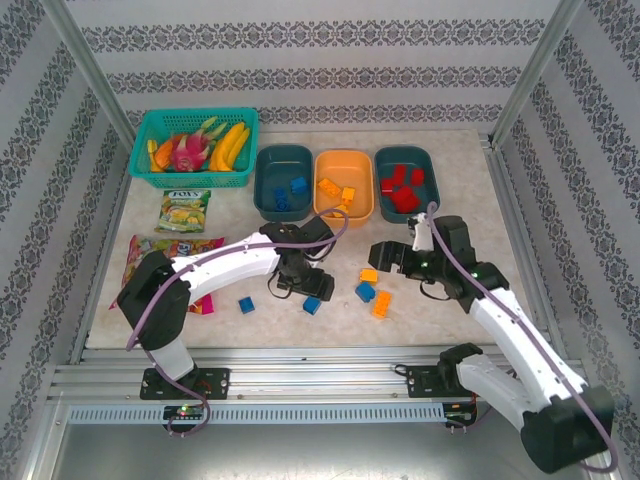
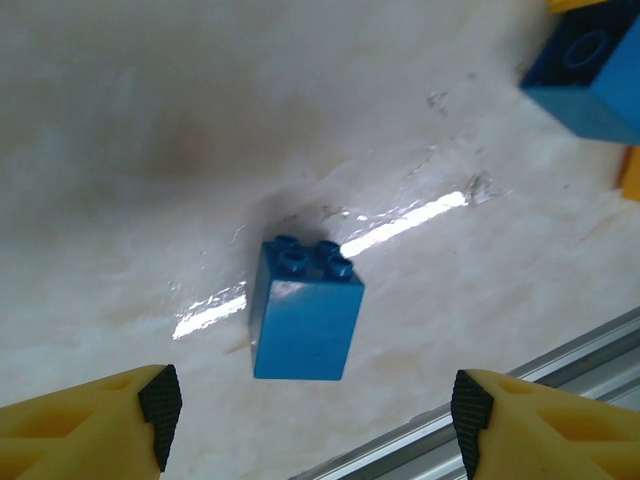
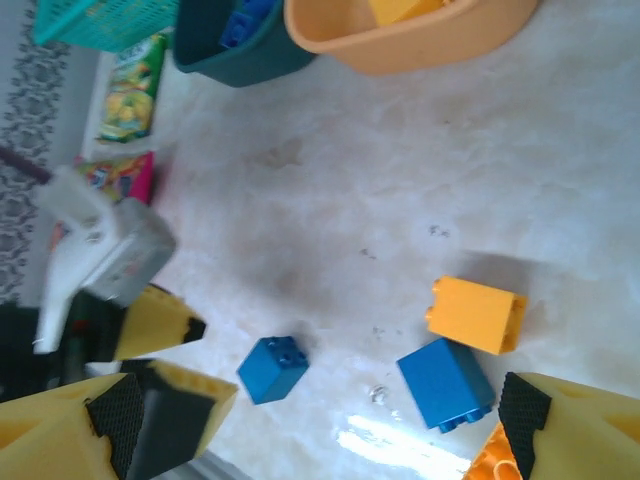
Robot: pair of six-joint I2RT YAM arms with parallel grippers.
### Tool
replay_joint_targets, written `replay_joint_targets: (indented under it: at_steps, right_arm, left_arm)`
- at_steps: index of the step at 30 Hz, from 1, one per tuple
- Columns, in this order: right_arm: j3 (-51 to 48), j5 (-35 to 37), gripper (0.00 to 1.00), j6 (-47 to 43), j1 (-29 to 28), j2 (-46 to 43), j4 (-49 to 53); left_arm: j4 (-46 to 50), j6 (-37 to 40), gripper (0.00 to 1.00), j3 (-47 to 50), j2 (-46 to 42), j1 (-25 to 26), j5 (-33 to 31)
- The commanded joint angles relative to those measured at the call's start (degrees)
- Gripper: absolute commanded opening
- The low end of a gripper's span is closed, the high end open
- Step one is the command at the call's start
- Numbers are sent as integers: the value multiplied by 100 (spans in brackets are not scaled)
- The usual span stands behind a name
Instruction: Sort the legos into containers by color
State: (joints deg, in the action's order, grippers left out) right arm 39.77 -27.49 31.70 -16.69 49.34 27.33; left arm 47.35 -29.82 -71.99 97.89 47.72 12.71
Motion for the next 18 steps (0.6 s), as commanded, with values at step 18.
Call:
replay_joint_targets:
  at_steps: [18]
  right_arm:
    - [-813,-446,95,848,-381,-1700,1609]
  left_arm:
    - [-174,207,40,-149,1120,378,-717]
